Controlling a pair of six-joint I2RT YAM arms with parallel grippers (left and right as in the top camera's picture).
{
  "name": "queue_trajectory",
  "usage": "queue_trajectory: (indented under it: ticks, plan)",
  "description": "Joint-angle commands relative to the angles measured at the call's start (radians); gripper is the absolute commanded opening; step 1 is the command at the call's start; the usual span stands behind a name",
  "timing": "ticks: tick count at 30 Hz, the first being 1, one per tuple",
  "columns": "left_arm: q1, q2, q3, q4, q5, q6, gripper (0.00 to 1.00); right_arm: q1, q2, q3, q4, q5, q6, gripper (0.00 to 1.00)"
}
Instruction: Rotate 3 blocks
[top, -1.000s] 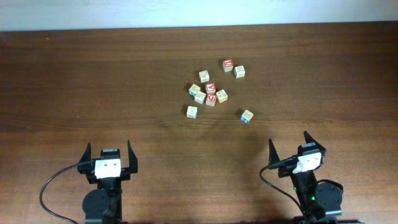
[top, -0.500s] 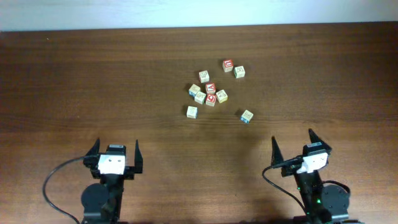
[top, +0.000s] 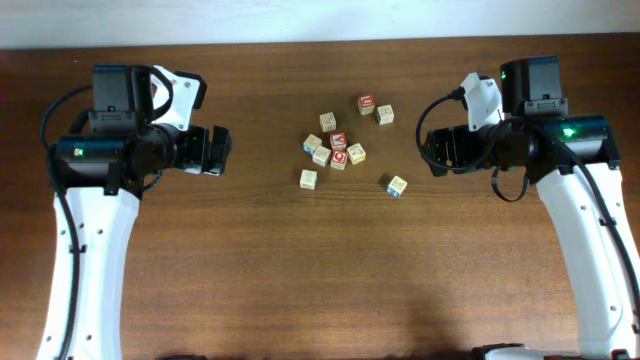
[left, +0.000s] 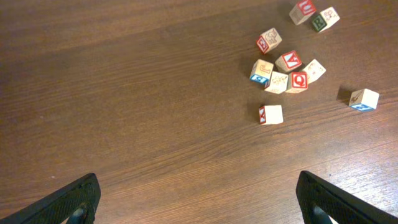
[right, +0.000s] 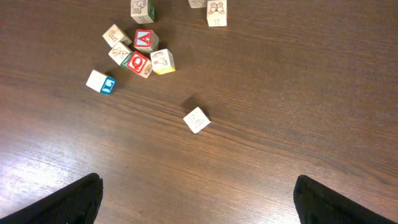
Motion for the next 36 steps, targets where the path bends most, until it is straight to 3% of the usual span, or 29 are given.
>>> queue_trajectory:
  ticks: [1,3,5,7,8,10,14,17,21,23,27,31,33,36]
  plan:
    - [0.002,0.017,0.021,-0.001,0.027,-0.005,0.99,0.005,-0.006,0.024,0.001,-0.046,0.007,0.98]
    - [0.002,0.017,0.021,-0.003,0.027,-0.005,0.99,0.005,-0.006,0.024,0.007,-0.094,0.007,0.98]
    - [0.002,0.017,0.021,0.001,0.027,-0.005,0.99,0.005,-0.003,0.024,0.021,-0.068,0.171,1.0]
    - [0.002,0.02,0.021,0.026,0.026,-0.005,0.99,0.006,0.075,0.024,0.019,-0.036,0.412,0.9]
    - [0.002,0.026,0.021,0.026,0.022,-0.005,0.99,0.006,0.192,0.024,0.014,0.005,0.523,0.77]
    - [0.002,0.039,0.021,0.028,0.018,-0.034,0.99,0.032,0.33,0.024,0.023,0.017,0.566,0.7]
    - [0.002,0.092,0.021,0.028,0.014,-0.058,0.99,0.129,0.576,0.024,0.099,0.091,0.62,0.66]
    - [0.002,0.093,0.021,0.031,-0.002,-0.058,0.99,0.174,0.62,0.023,0.112,0.19,0.68,0.6]
    - [0.002,0.093,0.021,0.043,-0.005,-0.058,0.99,0.196,0.647,0.023,0.115,0.225,0.677,0.4]
    - [0.002,0.093,0.021,0.043,-0.005,-0.058,0.99,0.203,0.647,0.022,0.104,0.222,0.558,0.32]
    - [0.002,0.093,0.021,0.047,-0.005,-0.058,0.99,0.208,0.647,0.022,-0.027,0.218,0.362,0.32]
    - [0.002,0.093,0.021,0.047,-0.004,-0.058,0.99,0.208,0.647,0.022,-0.197,0.211,0.313,0.33]
    - [0.002,0.093,0.021,0.047,-0.005,-0.058,0.99,0.208,0.647,0.022,-0.202,0.211,0.314,0.52]
    - [0.002,0.093,0.021,0.047,-0.004,-0.058,0.99,0.208,0.647,0.022,-0.184,0.211,0.314,0.57]
